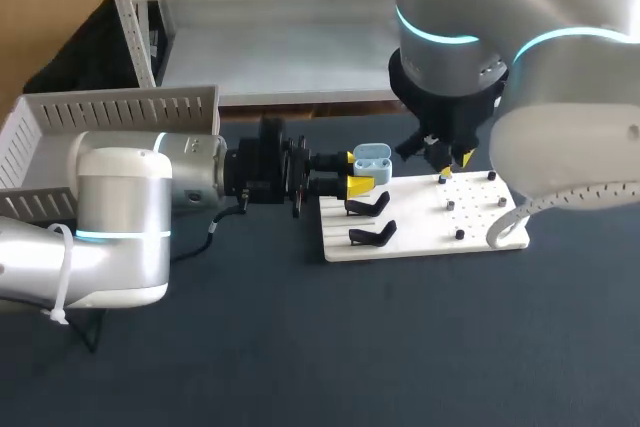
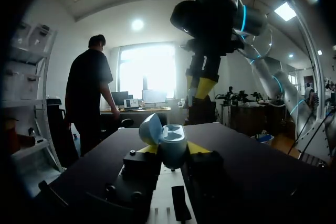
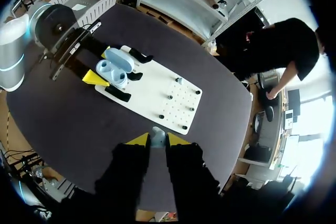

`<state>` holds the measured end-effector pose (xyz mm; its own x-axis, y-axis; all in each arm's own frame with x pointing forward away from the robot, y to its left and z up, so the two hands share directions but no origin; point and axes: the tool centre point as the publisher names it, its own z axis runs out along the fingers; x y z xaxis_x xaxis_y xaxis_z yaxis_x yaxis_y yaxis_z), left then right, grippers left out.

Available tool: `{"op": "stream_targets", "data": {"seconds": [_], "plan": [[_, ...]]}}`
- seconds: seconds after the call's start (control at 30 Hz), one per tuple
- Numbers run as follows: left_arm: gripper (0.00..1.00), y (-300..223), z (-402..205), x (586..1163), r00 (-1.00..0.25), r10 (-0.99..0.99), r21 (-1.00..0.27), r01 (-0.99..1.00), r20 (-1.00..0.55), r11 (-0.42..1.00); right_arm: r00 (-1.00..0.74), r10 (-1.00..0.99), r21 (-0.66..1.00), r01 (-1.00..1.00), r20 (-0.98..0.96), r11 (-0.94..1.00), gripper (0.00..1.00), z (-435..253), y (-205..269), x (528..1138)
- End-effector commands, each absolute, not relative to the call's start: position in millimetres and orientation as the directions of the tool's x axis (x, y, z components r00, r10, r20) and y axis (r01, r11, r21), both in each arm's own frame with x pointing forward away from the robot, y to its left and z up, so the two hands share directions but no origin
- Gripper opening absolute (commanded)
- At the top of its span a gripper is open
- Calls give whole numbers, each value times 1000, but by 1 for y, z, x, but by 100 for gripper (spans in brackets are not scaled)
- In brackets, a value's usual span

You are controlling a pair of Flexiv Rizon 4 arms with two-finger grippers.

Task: Pick up each earbud case from the left stands, insert the matching earbuds, close the lid, and place the case in the box.

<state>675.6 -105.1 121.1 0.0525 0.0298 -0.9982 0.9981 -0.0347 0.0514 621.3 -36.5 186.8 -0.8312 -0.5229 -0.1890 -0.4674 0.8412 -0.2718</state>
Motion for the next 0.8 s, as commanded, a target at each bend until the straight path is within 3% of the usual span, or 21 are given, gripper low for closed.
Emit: {"op": "stream_targets", "data": {"seconds": [0.03, 0.33, 0.8], "plan": [[0, -105, 120, 676, 54, 27, 53, 998, -998, -36, -880, -438, -233, -394, -182, 889, 0, 188, -28, 620], [0, -106, 114, 663, 56, 29, 54, 996, -998, -65, -977, -182, -151, -164, -111, 975, 0, 188, -9, 613], [0, -103, 109, 654, 72, 12, 71, 996, -997, -55, -994, -32, -138, -17, -106, 990, 0, 193, 0, 610]]}}
